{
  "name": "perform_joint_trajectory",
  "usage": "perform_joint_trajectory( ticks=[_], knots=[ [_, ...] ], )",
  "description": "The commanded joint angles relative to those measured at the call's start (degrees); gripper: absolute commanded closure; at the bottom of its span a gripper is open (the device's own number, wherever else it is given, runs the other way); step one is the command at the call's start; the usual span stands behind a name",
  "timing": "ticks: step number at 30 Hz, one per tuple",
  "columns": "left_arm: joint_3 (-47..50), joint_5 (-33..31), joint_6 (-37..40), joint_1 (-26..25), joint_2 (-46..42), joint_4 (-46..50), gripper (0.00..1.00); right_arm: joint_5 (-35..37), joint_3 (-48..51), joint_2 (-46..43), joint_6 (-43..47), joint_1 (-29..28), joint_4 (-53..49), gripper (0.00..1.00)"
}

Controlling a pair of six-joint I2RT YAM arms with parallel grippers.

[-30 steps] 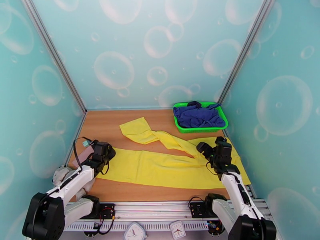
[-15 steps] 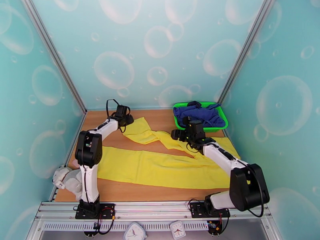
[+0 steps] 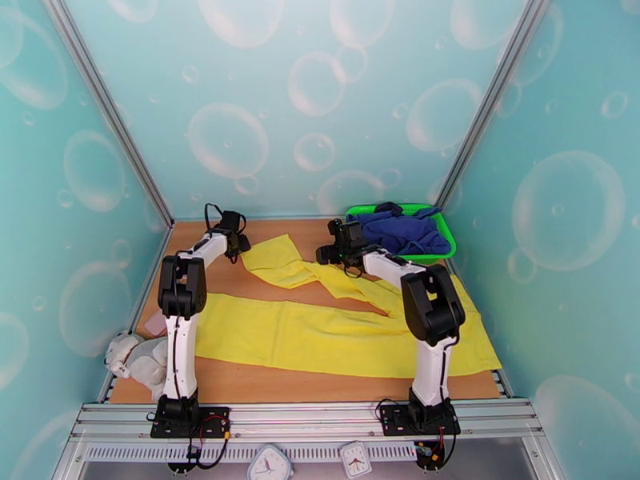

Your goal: Fold and stack the trousers

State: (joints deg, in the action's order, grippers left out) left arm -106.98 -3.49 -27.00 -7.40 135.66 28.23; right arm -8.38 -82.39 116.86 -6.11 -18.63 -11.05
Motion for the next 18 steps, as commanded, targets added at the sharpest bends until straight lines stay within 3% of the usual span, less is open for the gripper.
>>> perform_joint_trajectory(
  ticks=[1,5,9,11,16,18],
  knots=[
    [3.0,5.9,-0.7,0.6,0.2,-1.2,0.6,1.1,-3.6,2.9,2.5,-0.7,-4.9,0.17],
    [4.6,6.4,-0.7,0.9,-0.1,-2.1,0.69,2.2,-1.9,3.2,1.6,-0.6,-5.1,0.19],
    [6.6,8.4,-1.2,1.3,-0.7,-3.9,0.93,3.1,-0.3,3.0,1.1,-0.6,-5.1,0.22],
    [7.0,8.7,-1.3,1.4,-0.9,-4.1,1.0,3.1,-0.1,3.0,0.9,-0.6,-5.5,0.28],
    [9.1,8.2,-1.6,2.3,-2.5,-5.3,1.0,1.4,0.0,2.9,0.1,-0.2,-5.7,0.46],
    [10.7,8.0,-2.0,2.9,-3.6,-6.3,1.0,0.4,0.0,2.8,0.0,0.2,-5.7,0.58]
  ],
)
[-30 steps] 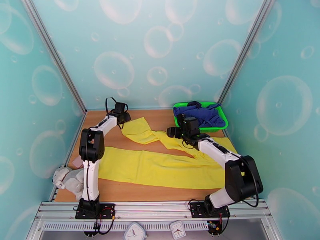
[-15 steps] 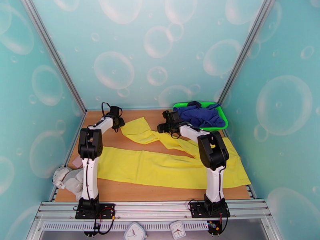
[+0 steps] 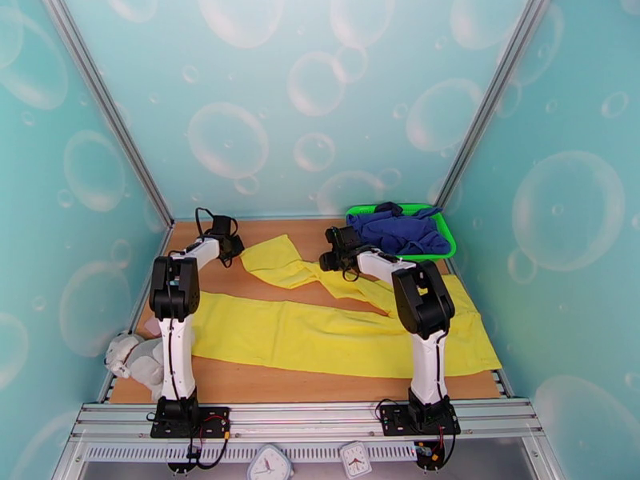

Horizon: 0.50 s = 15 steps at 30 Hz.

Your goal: Fold and stack the trousers

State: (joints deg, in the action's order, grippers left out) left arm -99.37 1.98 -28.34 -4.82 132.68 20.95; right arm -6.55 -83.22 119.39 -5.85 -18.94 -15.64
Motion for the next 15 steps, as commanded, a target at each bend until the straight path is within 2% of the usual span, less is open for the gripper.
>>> perform_joint_trajectory(
  ticks=[1,4,5,15],
  knots=[
    [3.7,2.4,-0.8,0.6,-1.1,0.5,1.0,-1.8,0.8,0.2,-0.4,0.6,-1.1,0.66],
    [4.8,1.8,-1.2,1.5,-2.2,-0.3,1.0,-3.6,0.4,-0.4,-0.4,1.0,-0.8,0.97],
    [5.0,1.6,-1.2,1.7,-2.5,-0.4,1.0,-4.1,0.2,-0.7,-0.3,1.0,-0.9,1.0],
    [11.1,-0.7,-3.1,4.0,-7.1,-5.4,1.0,-6.0,3.3,-8.1,0.5,0.8,1.6,1.0]
  ],
)
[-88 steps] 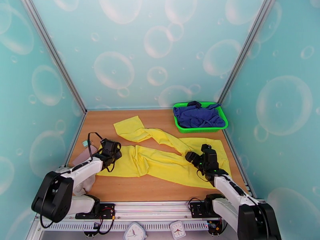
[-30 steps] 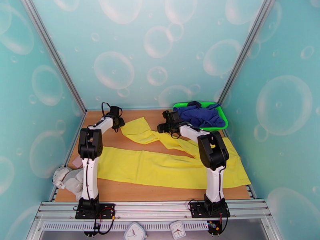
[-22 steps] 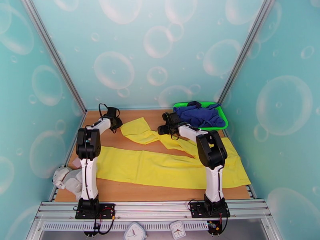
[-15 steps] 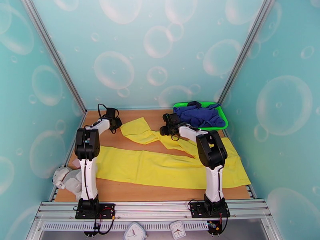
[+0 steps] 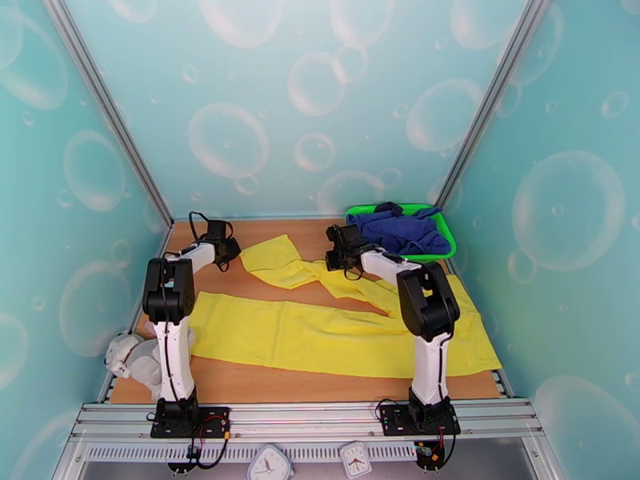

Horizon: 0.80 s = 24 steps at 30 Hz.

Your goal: Fold and stack the trousers

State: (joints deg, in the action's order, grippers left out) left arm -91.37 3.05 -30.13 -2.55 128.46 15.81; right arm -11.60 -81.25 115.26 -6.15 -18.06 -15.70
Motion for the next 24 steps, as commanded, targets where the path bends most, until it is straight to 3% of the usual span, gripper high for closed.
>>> perform_joint_trajectory(
  ticks=[1,7,10,13,20,24],
  knots=[
    [3.8,-1.8,-1.5,1.9,-3.5,-0.8,1.0,-1.0,1.7,-4.5,0.7,-0.1,1.7,1.0],
    [7.8,2.5,-0.4,2.2,-7.0,-3.3,1.0,-1.3,3.7,-7.3,0.5,-0.8,2.0,1.0],
    [11.5,8.4,0.8,1.7,-9.3,-6.9,0.74,-0.8,5.2,-9.4,0.7,-2.2,2.0,1.0],
    [11.3,14.0,1.4,1.6,-8.5,-7.1,0.65,0.6,7.5,-12.4,0.8,-3.7,2.1,1.0],
    [6.1,16.7,1.7,0.2,-3.8,-5.9,0.62,3.1,15.2,-20.9,-0.5,-7.3,2.7,1.0],
    [-0.3,11.4,3.5,-2.2,-0.2,0.9,0.61,4.2,19.7,-25.6,-1.2,-9.2,3.4,1.0]
  ],
)
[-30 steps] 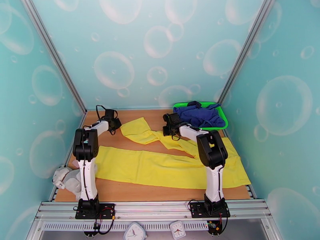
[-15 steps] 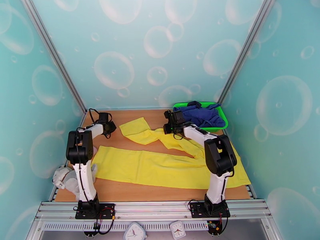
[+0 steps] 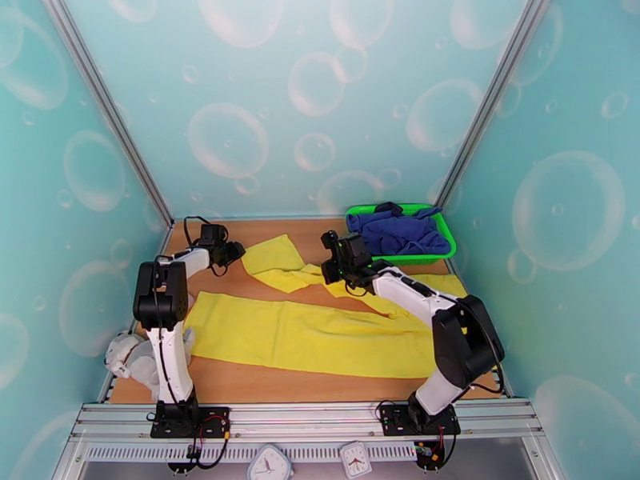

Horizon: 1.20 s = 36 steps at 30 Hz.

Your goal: Fold and stack the trousers

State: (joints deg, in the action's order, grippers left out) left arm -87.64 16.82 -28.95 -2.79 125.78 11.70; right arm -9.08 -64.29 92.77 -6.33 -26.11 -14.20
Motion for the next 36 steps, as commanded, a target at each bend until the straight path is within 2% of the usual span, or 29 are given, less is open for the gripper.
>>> perform_joint_trajectory(
  ticks=[1,4,6,8,10,12,15,17,20,22,25,27,29,32,34,36],
  knots=[
    [-5.2,-5.1,2.6,-2.6,3.1,6.5,0.61,1.9,3.7,-3.9,-1.2,-1.4,1.8,1.0],
    [-10.0,-14.0,3.7,-4.4,5.8,12.5,0.61,2.7,7.4,-6.2,-1.9,-2.7,2.5,1.0],
    [-13.2,-25.2,5.2,-6.5,7.2,16.6,0.61,3.5,10.5,-7.7,-2.8,-3.4,3.3,1.0],
    [-13.7,-34.5,6.6,-8.5,7.0,16.8,0.61,3.5,13.4,-9.0,-3.9,-3.7,5.0,1.0],
    [-12.4,-39.7,7.4,-10.1,5.5,14.8,0.61,4.0,15.7,-9.9,-5.2,-3.8,6.1,1.0],
    [-11.4,-42.1,7.9,-11.3,4.0,12.6,0.61,4.3,16.7,-10.3,-5.7,-3.7,6.7,1.0],
    [-9.8,-40.7,9.2,-12.4,1.5,8.6,0.6,5.4,17.2,-10.2,-6.1,-3.6,7.5,1.0],
    [-8.1,-35.4,11.4,-12.7,-0.3,4.2,0.6,6.1,16.3,-9.6,-6.0,-3.6,7.5,1.0],
    [-7.6,-23.6,15.5,-12.7,-1.0,-1.6,0.6,6.6,13.7,-8.2,-5.1,-3.7,6.9,1.0],
    [-11.9,-17.7,16.4,-12.6,2.1,0.2,0.6,6.3,11.3,-7.2,-4.5,-3.6,6.4,1.0],
    [-18.0,-13.9,15.3,-12.7,5.9,4.5,0.6,5.9,9.4,-6.7,-4.1,-4.0,6.2,1.0],
    [-18.8,-5.8,13.1,-12.4,6.2,3.3,0.57,5.9,9.0,-6.8,-3.7,-4.4,6.3,1.0],
    [-21.2,-1.4,11.3,-13.0,6.7,4.0,0.56,6.1,9.0,-7.3,-3.8,-4.8,5.9,1.0],
    [-33.0,-10.3,9.2,-15.2,11.3,13.6,0.53,6.1,10.5,-8.2,-4.4,-5.2,6.3,1.0],
    [-46.5,-19.0,8.7,-16.7,18.4,24.1,0.53,5.9,12.0,-8.5,-5.0,-5.6,7.0,1.0],
    [-57.9,-23.3,7.6,-17.5,25.6,31.9,0.53,5.8,13.5,-9.0,-5.6,-5.9,7.7,1.0]
  ],
)
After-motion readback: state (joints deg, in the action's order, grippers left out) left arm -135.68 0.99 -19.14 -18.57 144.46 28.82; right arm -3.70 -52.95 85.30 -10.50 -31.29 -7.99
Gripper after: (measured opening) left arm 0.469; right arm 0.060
